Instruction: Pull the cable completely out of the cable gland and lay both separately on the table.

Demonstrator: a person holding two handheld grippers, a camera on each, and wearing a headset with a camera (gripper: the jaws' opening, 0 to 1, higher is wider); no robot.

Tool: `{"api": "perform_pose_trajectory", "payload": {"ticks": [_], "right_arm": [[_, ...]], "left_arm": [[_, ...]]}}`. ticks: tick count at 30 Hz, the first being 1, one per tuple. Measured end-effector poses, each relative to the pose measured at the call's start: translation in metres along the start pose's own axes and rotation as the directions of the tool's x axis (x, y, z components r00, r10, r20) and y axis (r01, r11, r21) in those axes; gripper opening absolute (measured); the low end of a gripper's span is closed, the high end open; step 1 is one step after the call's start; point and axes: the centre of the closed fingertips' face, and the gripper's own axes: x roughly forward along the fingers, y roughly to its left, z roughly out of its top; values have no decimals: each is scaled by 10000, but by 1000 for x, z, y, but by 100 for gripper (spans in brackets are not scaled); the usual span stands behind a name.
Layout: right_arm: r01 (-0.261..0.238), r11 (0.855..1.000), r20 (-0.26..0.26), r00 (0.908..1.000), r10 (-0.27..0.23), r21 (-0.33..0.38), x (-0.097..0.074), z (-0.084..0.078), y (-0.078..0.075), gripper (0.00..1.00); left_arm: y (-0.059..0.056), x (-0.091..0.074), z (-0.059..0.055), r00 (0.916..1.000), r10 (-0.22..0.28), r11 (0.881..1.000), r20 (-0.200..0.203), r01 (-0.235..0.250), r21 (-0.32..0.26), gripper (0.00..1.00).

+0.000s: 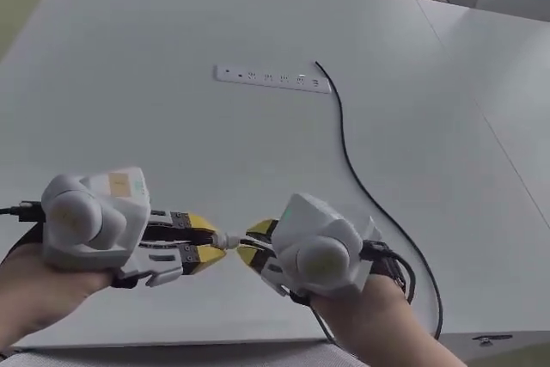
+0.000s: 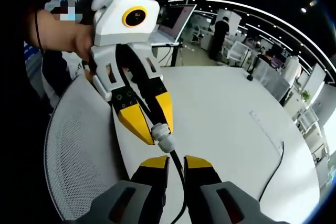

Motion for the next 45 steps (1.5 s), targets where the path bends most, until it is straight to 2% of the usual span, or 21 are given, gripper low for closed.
{"api": "perform_pose_trajectory", "payload": {"ticks": [3,7,12,18,21,27,30,34,37,41,43,45], "right_arm": [[-77,9997,-48,10000,76,-223,0,-2,-1,3],[-63,9999,81,9999,63,-87,0,-2,-3,2],[1,9985,154,9999,-9,551,1,-4,-9,1],[-93,9861,227,9997,55,1661,4,-7,-20,1],[-104,9652,236,9997,44,2615,8,-11,-29,1],[-72,9352,-77,9999,106,3539,10,-26,-40,1],[-78,9084,-278,9994,214,4181,10,-38,-44,1],[-50,8808,-494,9983,323,4735,11,-50,-47,1],[32,8667,-701,9969,367,4987,11,-60,-48,0],[16,8254,-765,9958,505,5645,12,-71,-49,0],[-32,8142,-733,9957,562,5805,13,-73,-49,1],[-51,8117,-689,9961,559,5840,13,-72,-49,1]], "left_arm": [[-1,1,-1,10000,-31,10000,-42,31,-21,15],[0,2,-1,10000,16,10000,12,-16,-73,15],[3,3,1,9999,101,9999,32,-101,-85,15],[11,3,6,9996,281,9996,75,-280,-99,15],[18,4,8,9989,466,9988,81,-465,-140,15],[22,5,11,9980,632,9979,31,-631,-146,15],[23,6,12,9976,692,9974,34,-691,-219,15],[20,9,10,9975,709,9971,-10,-709,-265,15],[19,10,10,9974,716,9971,-65,-717,-257,15],[20,12,10,9972,745,9967,-75,-747,-305,15],[20,13,9,9970,774,9964,-86,-777,-339,15],[20,14,9,9969,782,9963,-96,-784,-349,15]]}}
